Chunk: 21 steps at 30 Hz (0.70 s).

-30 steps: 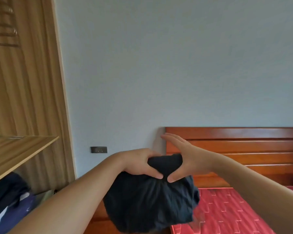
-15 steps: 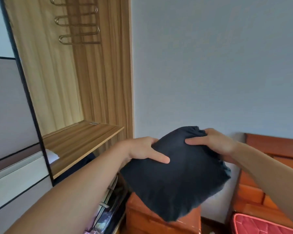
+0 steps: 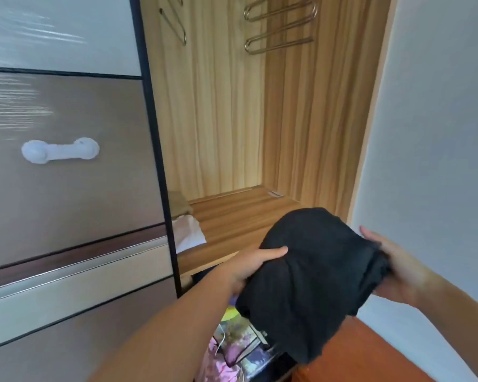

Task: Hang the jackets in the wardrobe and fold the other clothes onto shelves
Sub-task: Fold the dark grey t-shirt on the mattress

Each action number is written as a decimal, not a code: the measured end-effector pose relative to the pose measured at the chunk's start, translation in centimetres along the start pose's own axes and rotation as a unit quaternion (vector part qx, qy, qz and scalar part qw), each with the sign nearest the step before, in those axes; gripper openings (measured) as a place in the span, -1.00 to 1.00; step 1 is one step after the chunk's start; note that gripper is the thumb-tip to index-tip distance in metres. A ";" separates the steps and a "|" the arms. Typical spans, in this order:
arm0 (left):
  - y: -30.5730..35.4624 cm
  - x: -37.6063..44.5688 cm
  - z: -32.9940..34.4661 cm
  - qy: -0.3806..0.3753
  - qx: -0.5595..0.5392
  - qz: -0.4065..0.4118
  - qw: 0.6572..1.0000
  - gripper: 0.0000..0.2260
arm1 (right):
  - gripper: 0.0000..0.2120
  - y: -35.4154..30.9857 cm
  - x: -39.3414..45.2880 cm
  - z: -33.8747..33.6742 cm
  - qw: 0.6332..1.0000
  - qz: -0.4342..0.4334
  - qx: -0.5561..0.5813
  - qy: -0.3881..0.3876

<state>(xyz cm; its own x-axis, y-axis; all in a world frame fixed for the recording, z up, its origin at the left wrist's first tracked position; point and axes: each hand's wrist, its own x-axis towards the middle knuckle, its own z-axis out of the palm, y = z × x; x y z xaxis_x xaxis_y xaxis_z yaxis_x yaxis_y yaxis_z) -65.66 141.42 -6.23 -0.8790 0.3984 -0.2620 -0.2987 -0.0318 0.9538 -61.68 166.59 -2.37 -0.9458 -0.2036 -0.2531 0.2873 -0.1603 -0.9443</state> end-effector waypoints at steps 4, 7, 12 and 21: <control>0.5 3.8 -4.6 0.086 -0.137 -0.011 0.987 -0.72 | -0.23 1.8 10.3 2.1 0.970 0.000 0.165 -0.179; 0.2 7.2 -8.2 0.154 -0.177 0.005 0.972 -0.76 | -0.46 3.0 16.6 5.2 0.993 0.009 0.050 -0.108; -1.6 10.9 -12.8 0.230 -0.205 0.024 0.951 -0.69 | -0.65 2.5 25.2 9.2 0.983 0.040 -0.177 -0.030; -1.6 15.8 -17.4 0.212 -0.417 0.020 0.883 -0.74 | -0.75 -3.1 39.4 13.7 0.876 -0.021 -0.465 -0.122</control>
<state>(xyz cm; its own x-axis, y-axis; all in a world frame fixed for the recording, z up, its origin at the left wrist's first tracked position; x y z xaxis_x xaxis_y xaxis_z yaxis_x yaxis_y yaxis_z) -85.54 131.85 -14.41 -0.9021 0.0074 -0.4315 -0.2786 -0.7736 0.5692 -97.75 145.80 -6.52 -0.8594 -0.4352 -0.2684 -0.1028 0.6613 -0.7431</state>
